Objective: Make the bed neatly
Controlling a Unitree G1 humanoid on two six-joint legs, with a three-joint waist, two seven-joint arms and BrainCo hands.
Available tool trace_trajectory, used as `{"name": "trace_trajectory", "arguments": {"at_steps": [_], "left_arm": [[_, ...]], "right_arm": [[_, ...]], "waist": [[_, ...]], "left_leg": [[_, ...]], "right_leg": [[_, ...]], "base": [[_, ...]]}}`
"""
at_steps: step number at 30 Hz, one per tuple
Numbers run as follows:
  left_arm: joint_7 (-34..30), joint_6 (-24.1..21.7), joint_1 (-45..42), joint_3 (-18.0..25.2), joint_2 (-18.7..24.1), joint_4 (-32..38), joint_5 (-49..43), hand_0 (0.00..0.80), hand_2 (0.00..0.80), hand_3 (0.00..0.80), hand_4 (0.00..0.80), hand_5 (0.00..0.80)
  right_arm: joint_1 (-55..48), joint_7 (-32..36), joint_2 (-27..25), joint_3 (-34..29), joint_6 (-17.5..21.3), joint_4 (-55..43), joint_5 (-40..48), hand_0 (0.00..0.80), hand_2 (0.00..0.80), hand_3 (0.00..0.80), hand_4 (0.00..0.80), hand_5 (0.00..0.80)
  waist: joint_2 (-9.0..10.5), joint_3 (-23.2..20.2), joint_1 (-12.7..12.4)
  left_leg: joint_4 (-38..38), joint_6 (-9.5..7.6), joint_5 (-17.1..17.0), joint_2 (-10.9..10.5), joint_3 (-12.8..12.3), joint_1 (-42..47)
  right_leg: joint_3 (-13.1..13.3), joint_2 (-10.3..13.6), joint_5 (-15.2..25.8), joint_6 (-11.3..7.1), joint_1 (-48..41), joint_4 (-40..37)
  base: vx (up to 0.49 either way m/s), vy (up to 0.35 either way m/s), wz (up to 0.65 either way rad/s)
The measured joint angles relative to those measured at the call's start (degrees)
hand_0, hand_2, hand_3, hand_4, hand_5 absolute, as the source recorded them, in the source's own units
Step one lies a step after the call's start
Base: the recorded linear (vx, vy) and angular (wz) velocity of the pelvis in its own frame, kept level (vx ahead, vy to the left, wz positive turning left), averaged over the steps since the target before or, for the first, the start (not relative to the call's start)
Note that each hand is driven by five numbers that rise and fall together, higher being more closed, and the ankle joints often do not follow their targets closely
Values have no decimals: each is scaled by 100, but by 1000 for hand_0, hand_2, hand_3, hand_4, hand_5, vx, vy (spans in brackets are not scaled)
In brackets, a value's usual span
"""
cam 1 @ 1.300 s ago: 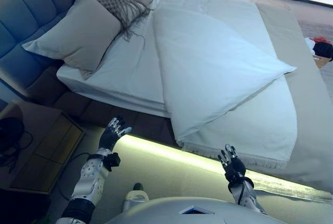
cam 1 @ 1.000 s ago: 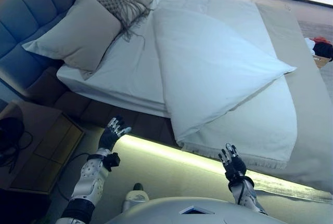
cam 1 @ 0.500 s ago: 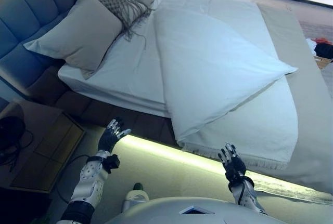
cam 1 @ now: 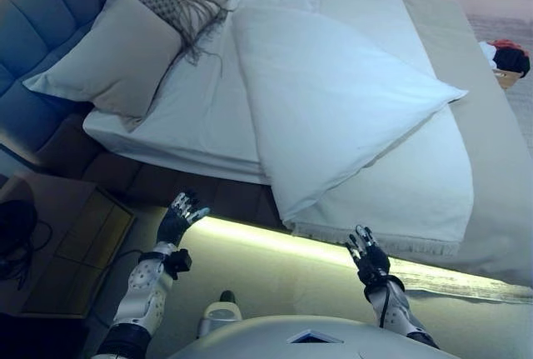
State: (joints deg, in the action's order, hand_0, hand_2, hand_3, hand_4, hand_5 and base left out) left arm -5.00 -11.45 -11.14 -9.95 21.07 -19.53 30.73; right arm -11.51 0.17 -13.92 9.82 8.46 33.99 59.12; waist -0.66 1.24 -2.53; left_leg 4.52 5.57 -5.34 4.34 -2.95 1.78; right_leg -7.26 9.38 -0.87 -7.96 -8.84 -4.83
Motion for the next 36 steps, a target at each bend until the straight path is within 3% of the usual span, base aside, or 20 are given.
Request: {"name": "trace_trajectory", "arguments": {"at_steps": [9, 11, 12, 13, 14, 15, 16, 18, 20, 24, 28, 29, 30, 31, 32, 33, 36], "left_arm": [[-20, 117, 15, -22, 9, 3, -11, 0, 0, 0, 0, 0], [-29, 116, 124, -53, 8, -48, -13, 0, 0, 0, 0, 0], [-39, 117, 352, -131, -41, -214, -14, 0, 0, 0, 0, 0], [-40, 127, 547, -241, -90, -331, -16, 0, 0, 0, 0, 0], [-54, 140, 593, -258, -89, -335, -17, 0, 0, 0, 0, 0], [-47, 150, 629, -232, -52, -333, -14, 0, 0, 0, 0, 0], [-34, 149, 656, -222, 38, -321, -11, 0, 0, 0, 0, 0], [40, 152, 705, -211, 206, -291, -10, 0, 0, 0, 0, 0], [126, 167, 708, -234, 235, -399, -9, 0, 0, 0, 0, 0], [163, 168, 713, -224, 213, -754, -9, 0, 0, 0, 0, 0], [7, 165, 688, -224, 196, -758, -13, 0, 0, 0, 0, 0], [-37, 157, 661, -210, 139, -745, -16, 0, 0, 0, 0, 0], [-89, 162, 574, -217, 73, -735, -21, 0, 0, 0, 0, 0], [-124, 165, 426, -211, 21, -652, -22, 0, 0, 0, 0, 0], [-135, 163, 348, -170, 25, -619, -21, 0, 0, 0, 0, 0], [-155, 172, 225, -70, 4, -609, -20, 0, 0, 0, 0, 0], [-234, 218, -12, 206, 56, -586, -14, 0, 0, 0, 0, 0]], "right_arm": [[-133, 71, 20, -132, 5, -8, -30, 0, 0, 0, 0, 0], [-81, 72, 89, -133, 30, -4, 3, 0, 0, 0, 0, 0], [-31, 46, 95, -178, 48, -1, 7, 0, 0, 0, 0, 0], [7, 14, 50, -223, 63, -16, 8, 0, 0, 0, 0, 0], [8, -17, 21, -244, 78, -11, 8, 0, 0, 0, 0, 0], [-41, -17, 89, -238, 78, -11, 9, 0, 0, 0, 0, 0], [-90, 8, 170, -237, 78, -10, 9, 0, 0, 0, 0, 0], [-98, 96, 227, -245, 76, 6, 8, 0, 0, 0, 0, 0], [22, 194, 202, -341, 76, 133, 13, 0, 0, 0, 0, 0], [322, 261, 205, -375, 77, 266, 15, 0, 0, 0, 0, 0], [186, 431, 330, -586, 77, 570, 14, 0, 0, 0, 0, 0], [108, 475, 346, -683, 77, 658, 13, 0, 0, 0, 0, 0], [98, 509, 247, -737, 77, 673, 14, 0, 0, 0, 0, 0], [-30, 563, 140, -719, 75, 641, 10, 0, 0, 0, 0, 0], [-93, 560, 138, -711, 58, 665, 8, 0, 0, 0, 0, 0], [-121, 522, 124, -681, 11, 574, 5, 0, 0, 0, 0, 0], [-147, 412, 125, -551, -64, -50, 5, 0, 0, 0, 0, 0]], "waist": [[46, 100, 24], [76, 171, 24], [30, 325, 20], [-89, 467, 64], [-169, 480, 55], [-191, 471, 57], [-186, 461, 42], [-21, 493, 34], [53, 510, 48], [170, 516, 186], [378, 485, 226], [355, 515, 247], [318, 529, 279], [163, 469, 320], [209, 428, 282], [231, 392, 297], [260, 316, 292]], "left_leg": [[30, -120, 27, -209, -19, 45], [-142, -232, 129, -333, -23, 8], [-601, -501, 363, -443, -26, -153], [-959, -569, 547, -481, -5, -256], [-1031, -532, 635, -440, 4, -304], [-1013, -597, 642, -482, 7, -222], [-1009, -645, 658, -499, 5, -229], [-996, -707, 648, -561, 4, -253], [-989, -735, 631, -584, 0, -307], [-994, -718, 641, -628, 13, -359], [-946, -575, 741, -649, 422, -271], [-1386, -519, 849, -668, 458, -339], [-1857, -575, 1159, -631, 423, -339], [-1780, -482, 1493, -490, 469, -207], [-1695, -364, 1501, -429, 456, -65], [-1648, -304, 1538, -364, 460, -23], [-1558, -207, 1583, -35, 481, 81]], "right_leg": [[-122, 280, -216, -134, 138, 438], [-141, 421, -383, -142, 366, 1079], [-143, 552, -467, -72, 654, 1804], [-141, 650, -379, 57, 1053, 2694], [-131, 725, -278, 210, 1322, 3234], [-117, 797, -142, 367, 1545, 3640], [-113, 794, -175, 360, 1718, 3774], [-116, 676, -334, 282, 1970, 3550], [-99, 555, -296, 202, 2079, 2781], [22, 590, 80, -339, 2170, 1178], [25, 504, 267, -326, 1913, 857], [-5, 478, 319, -349, 1857, 924], [-87, 433, 341, -312, 1781, 1049], [-156, 276, 408, -204, 1682, 1156], [-121, 263, 527, 15, 1682, 1351], [-122, 211, 392, 235, 1766, 1573], [-121, -118, 156, 491, 1813, 1748]], "base": [[13, 199, 4], [-12, 314, -1], [17, 248, 17], [46, 159, 15], [100, 48, 6], [117, -21, -6], [181, -94, -4], [224, -167, -1], [289, -220, 0], [341, -190, 6], [374, -262, 55], [482, -384, 74], [397, -323, 65], [389, -321, 54], [369, -319, 39], [357, -317, 11], [306, -310, -2]]}}
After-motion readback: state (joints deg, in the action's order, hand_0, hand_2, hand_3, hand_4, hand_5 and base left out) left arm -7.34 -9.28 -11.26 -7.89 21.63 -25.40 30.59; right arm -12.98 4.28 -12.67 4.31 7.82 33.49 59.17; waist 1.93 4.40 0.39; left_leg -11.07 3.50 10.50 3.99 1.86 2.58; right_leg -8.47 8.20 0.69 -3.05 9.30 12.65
